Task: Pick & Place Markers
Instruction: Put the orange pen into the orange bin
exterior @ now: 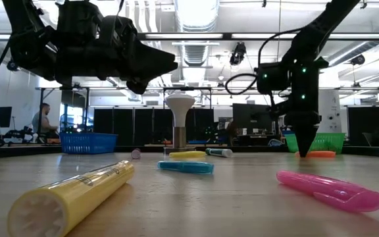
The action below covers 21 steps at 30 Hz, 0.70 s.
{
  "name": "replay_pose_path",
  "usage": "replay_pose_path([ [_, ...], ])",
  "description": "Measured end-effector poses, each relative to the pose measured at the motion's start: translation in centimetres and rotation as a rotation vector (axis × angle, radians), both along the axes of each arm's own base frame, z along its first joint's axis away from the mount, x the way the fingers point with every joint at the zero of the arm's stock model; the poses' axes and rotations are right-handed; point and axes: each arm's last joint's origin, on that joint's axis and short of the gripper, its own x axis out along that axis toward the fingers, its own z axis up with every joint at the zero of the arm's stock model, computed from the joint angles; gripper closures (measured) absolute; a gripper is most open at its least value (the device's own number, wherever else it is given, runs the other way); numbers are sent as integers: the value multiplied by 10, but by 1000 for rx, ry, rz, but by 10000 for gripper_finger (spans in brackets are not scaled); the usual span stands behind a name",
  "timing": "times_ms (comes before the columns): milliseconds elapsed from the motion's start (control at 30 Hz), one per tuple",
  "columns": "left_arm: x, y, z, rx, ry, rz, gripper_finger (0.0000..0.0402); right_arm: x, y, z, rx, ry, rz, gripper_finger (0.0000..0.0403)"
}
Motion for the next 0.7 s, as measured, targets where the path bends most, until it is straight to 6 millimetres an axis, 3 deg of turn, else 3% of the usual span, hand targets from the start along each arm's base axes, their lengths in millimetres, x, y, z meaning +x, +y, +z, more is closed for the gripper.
replay_pose_path([
  [433, 0, 0, -2, -3, 21, 0, 276, 2, 2, 0, 78, -62, -21, 368],
  [567, 0, 0, -2, -16, 22, 0, 276, 10, 11, 17, 62, -229, -26, 376],
  [700, 0, 0, -2, -34, 23, -1, 276, 25, 28, 40, 24, -517, -2, 370],
])
